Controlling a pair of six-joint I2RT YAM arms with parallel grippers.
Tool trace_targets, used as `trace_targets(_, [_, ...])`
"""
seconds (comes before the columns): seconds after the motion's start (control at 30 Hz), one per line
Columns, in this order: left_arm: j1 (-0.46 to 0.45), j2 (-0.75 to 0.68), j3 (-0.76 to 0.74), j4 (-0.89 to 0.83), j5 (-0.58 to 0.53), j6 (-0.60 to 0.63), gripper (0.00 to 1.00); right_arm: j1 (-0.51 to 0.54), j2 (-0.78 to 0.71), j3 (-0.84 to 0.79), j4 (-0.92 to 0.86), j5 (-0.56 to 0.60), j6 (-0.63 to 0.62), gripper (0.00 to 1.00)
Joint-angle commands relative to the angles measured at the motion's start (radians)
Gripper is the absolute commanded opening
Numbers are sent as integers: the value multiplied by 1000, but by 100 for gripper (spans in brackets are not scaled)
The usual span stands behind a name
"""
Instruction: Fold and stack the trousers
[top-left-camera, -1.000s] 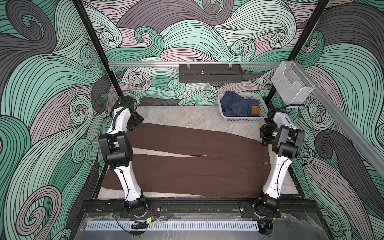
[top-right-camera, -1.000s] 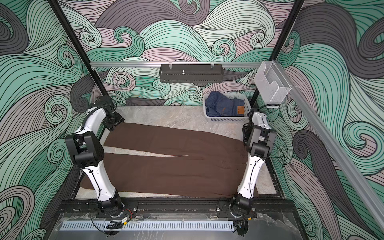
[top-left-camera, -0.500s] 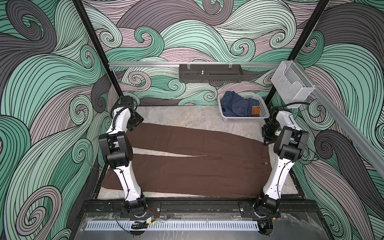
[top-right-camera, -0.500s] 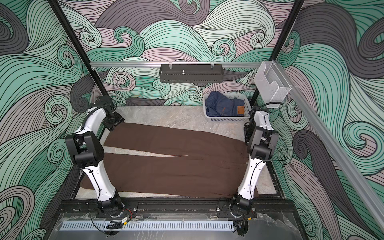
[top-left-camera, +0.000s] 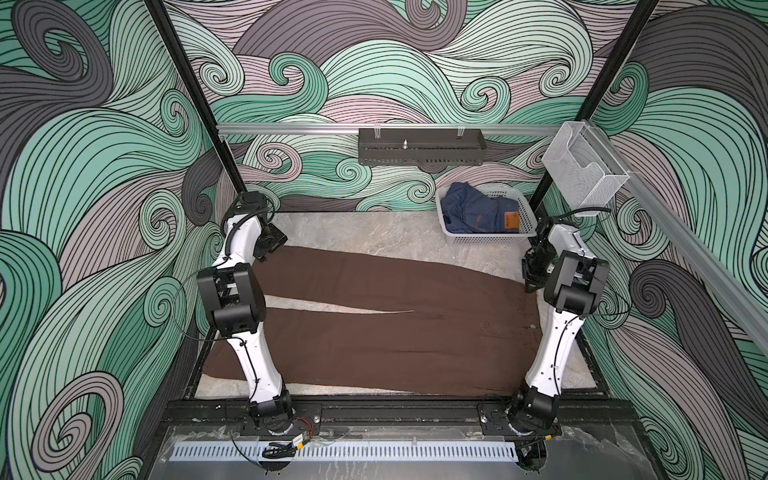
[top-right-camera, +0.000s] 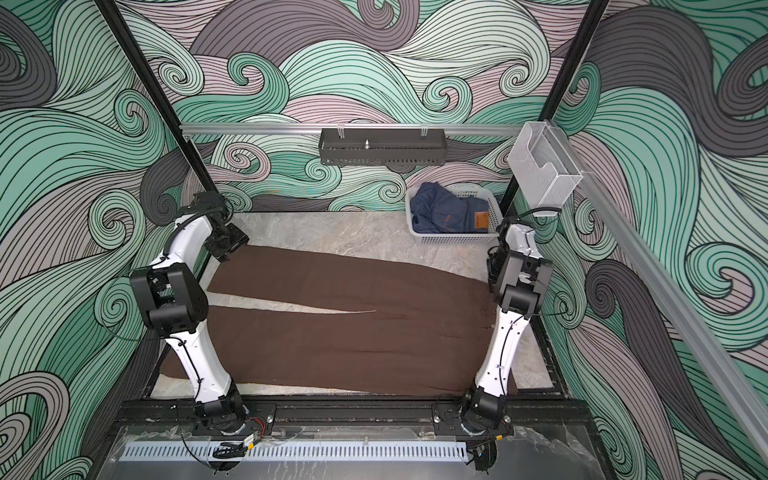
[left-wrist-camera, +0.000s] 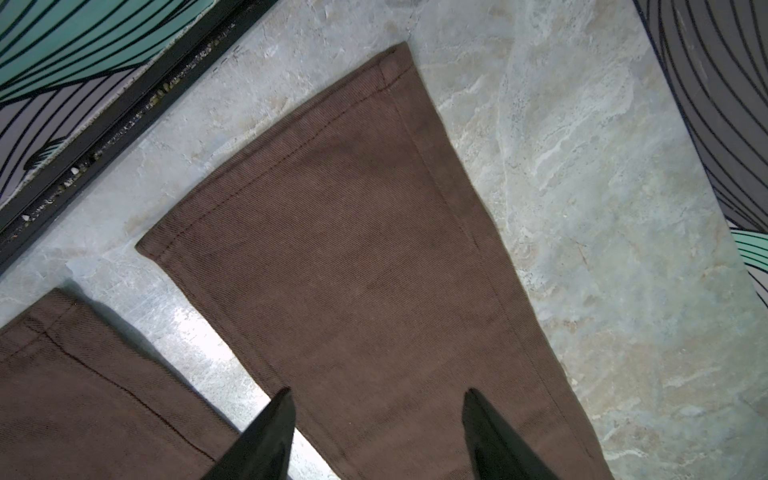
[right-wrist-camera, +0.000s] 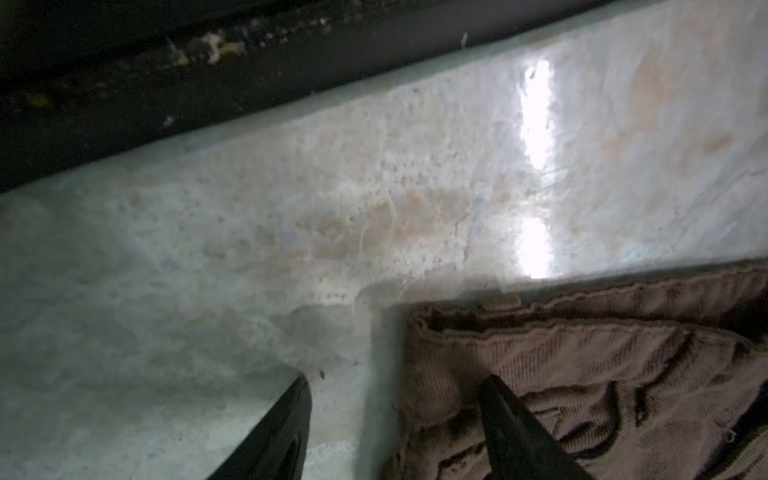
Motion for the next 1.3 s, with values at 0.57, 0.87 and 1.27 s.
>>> trace_targets(0.57, [6,-59,64,-88,-96,28,67,23,-176,-213,99,-5,-8,0])
trace_targets(0.87, [61,-28,87,-28,-17,61,68,80,-323,-263,240,-111,-61,0])
trace_targets(1.27, [208,268,347,-25,405,48,66,59,-448,-599,617,-206,-120,0])
